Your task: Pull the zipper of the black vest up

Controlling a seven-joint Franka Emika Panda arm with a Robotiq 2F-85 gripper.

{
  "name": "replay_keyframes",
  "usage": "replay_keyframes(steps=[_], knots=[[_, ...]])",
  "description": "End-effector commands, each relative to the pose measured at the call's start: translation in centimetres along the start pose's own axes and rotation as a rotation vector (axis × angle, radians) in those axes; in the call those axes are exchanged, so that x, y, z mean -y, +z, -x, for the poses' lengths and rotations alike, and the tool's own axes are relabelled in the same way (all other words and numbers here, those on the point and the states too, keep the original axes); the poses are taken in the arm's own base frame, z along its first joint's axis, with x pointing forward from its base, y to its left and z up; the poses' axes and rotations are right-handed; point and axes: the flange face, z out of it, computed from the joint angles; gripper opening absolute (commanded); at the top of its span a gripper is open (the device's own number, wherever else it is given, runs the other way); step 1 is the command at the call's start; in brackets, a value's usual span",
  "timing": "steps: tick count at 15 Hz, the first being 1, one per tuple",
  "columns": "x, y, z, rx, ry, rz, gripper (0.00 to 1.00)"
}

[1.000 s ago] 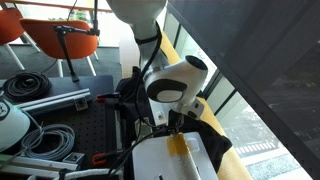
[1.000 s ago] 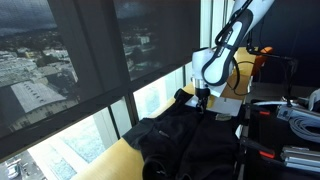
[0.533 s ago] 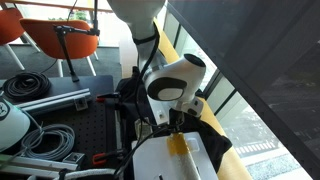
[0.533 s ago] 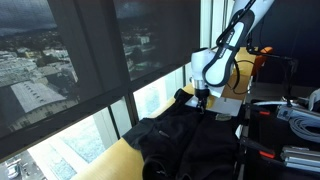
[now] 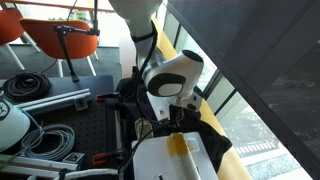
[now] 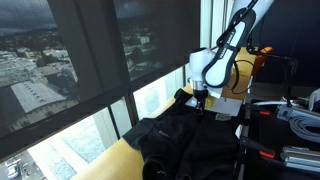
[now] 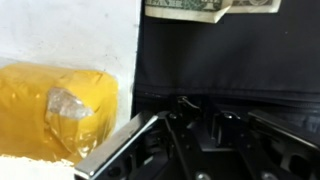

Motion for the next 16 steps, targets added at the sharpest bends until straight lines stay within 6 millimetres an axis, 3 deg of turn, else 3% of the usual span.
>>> replay_keyframes(steps=[1, 7, 13, 15, 16], knots=[[3.7, -0.9, -0.6, -0.01, -0.028, -0.007, 0.07], [8.4, -1.5, -1.1, -0.021, -0.069, -0.027, 0.07], [8.4, -2.3, -0.9, -0.025, -0.083, -0.011, 0.07], [7.5, -2.9, -0.8, -0.026, -0.08, 0.0, 0.55], [7.0, -3.3, -0.8, -0.029, -0.074, 0.005, 0.55]])
